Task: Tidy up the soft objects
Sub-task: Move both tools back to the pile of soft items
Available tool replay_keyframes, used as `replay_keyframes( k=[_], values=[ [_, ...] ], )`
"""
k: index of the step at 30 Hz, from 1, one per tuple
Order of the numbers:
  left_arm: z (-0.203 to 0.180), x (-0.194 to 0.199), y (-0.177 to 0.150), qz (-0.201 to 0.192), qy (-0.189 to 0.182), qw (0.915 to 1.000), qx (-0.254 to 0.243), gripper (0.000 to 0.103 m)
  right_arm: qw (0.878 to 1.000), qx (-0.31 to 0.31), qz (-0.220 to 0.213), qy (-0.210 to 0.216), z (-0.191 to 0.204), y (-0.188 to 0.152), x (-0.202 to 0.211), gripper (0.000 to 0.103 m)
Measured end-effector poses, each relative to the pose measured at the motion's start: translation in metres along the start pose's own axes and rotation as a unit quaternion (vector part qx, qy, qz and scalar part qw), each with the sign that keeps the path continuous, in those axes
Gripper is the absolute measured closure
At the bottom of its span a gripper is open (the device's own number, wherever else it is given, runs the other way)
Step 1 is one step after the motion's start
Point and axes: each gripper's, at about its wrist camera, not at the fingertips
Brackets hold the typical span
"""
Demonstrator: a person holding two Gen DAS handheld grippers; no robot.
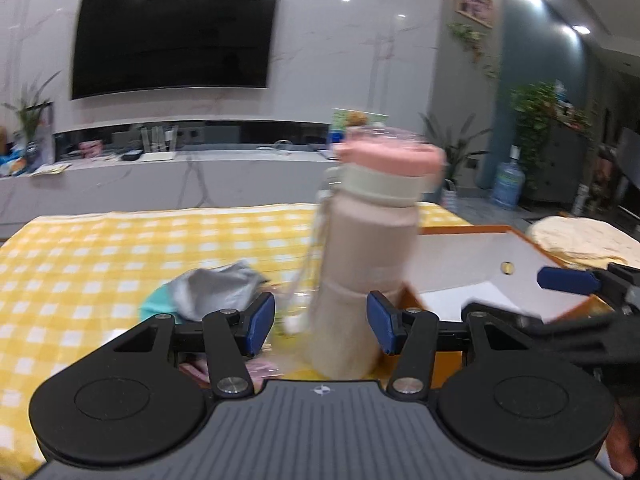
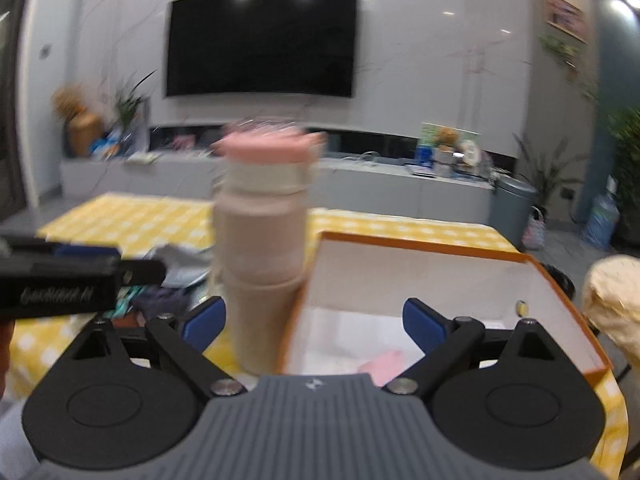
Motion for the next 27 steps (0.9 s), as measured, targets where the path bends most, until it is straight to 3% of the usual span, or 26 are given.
replay_keyframes(
  k=[4,7,12,20,27],
  values=[
    [0.022,0.001,-0.003,-0.003,0.028,0.9995,0.016,0.042,0.998,0.047,0.006,0.031,0.032,0.002,-0.010,0.010],
    [0.037,-0.001,-0.008,0.007,0.028,0.9995,0.015,0.042,0.996,0.081,0.006,0.043,0.055,0.006,-0.019,0.011],
    [0.061,-0.006,-0.018,0.026,0.036,0.9979,0.047,0.042,0.990,0.128,0.006,0.052,0.084,0.011,-0.033,0.023],
    [0.099,-0.012,-0.023,0.039,0.045,0.9954,0.075,0.042,0.980,0.186,0.034,0.064,0.123,0.014,-0.071,0.054],
    [0.120,-0.020,-0.026,0.068,0.065,0.9917,0.088,0.042,0.975,0.202,0.054,0.071,0.137,0.017,-0.107,0.062]
  ],
)
Point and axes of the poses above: each gripper's, at about its wrist camera, not at the fingertips, and x roughly against the way its jaws point, z to its left, y to its top, and after that the axes turned 5 degrees about z, right-handed
